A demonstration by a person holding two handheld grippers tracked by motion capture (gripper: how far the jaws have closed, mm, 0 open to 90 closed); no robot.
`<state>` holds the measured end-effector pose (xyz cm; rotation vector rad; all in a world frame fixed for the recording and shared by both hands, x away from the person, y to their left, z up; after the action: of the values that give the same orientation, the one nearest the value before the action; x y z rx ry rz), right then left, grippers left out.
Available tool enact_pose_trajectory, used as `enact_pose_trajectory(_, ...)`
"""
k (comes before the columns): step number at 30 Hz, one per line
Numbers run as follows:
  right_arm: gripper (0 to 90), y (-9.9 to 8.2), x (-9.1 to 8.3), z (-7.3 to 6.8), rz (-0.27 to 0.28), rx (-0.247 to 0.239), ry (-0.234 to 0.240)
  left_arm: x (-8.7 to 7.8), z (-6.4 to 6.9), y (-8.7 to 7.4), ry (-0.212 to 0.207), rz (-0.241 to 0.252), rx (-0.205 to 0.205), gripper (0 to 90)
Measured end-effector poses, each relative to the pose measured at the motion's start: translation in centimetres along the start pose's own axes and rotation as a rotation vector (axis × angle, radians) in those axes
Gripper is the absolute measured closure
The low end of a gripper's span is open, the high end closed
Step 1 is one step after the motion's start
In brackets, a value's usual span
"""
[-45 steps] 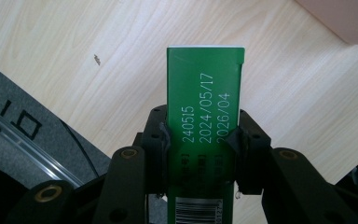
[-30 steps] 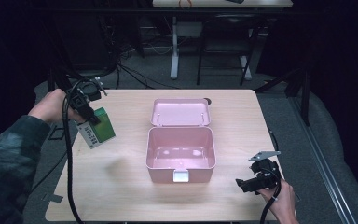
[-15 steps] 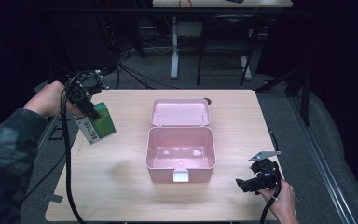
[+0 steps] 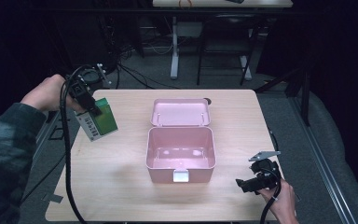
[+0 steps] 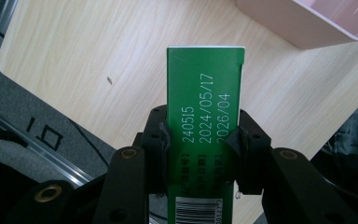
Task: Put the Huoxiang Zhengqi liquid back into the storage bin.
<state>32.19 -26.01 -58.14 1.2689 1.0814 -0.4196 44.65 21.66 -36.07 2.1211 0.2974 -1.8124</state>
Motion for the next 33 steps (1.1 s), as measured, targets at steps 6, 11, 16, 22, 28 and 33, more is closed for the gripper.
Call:
enact_pose_trajectory(6, 0.0, 0.0, 0.0, 0.0, 0.003, 0.000, 0.000, -0.9, 0.3, 0.6, -0.001, -0.001, 0.018, 63.4)
enact_pose_trajectory(11, 0.0, 0.0, 0.0, 0.0, 0.002, -0.001, -0.001, -1.6, 0.5, 1.2, 0.002, 0.003, 0.031, 63.4)
enact_pose_trajectory(16, 0.0, 0.0, 0.0, 0.0, 0.001, -0.002, 0.000, -2.1, 0.6, 1.7, 0.003, 0.001, 0.043, 63.3)
enact_pose_trajectory(22, 0.0, 0.0, 0.0, -0.1, 0.000, 0.002, 0.003, -2.5, 0.8, 2.3, 0.002, -0.003, 0.063, 63.3)
enact_pose_trajectory(28, 0.0, 0.0, 0.1, -0.1, -0.002, -0.001, 0.001, -3.0, 1.0, 3.0, -0.003, -0.008, 0.080, 63.3)
enact_pose_trajectory(33, 0.0, 0.0, 0.1, -0.1, -0.001, 0.000, 0.002, -3.3, 1.1, 3.5, 0.002, -0.006, 0.091, 63.3)
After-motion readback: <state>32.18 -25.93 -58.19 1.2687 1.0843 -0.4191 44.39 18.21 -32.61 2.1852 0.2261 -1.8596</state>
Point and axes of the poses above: each handheld gripper's, and its own axes: x roughly forward along the jaws, y roughly out of its top, z roughly to its right, the point moved 7 cm from there along x, roughly forward along the jaws, and after that the axes turned 8 degrees about x, right-handed, at the moved point
